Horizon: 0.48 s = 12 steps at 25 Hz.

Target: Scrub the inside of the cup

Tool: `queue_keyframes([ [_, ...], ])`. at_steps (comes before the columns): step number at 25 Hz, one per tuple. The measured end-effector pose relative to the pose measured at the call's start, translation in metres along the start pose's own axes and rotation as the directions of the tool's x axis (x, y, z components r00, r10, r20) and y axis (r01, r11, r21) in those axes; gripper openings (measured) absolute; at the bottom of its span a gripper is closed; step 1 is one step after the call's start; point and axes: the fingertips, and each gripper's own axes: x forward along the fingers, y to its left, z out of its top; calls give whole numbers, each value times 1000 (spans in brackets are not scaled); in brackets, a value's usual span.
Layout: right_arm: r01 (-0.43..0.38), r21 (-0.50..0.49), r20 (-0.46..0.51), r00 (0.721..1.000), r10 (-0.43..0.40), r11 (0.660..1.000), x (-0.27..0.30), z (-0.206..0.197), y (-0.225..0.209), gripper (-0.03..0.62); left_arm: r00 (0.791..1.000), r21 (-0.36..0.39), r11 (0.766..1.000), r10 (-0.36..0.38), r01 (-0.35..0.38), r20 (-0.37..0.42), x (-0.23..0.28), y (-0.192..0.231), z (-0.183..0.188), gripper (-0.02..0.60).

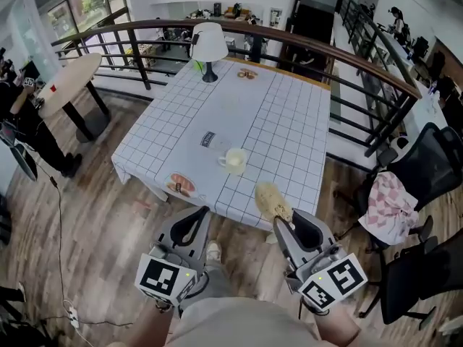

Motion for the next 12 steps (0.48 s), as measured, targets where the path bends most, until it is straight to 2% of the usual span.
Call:
queue_keyframes([
  [4,29,-4,-11,1000,-29,1000,39,7,-13,100,1000,-16,1000,-19,19,-8,27,38,1,14],
  [12,76,-5,-31,997,-76,997,117,16,-30,100,994,-36,994,-108,107,-16,80,98,-2,14],
])
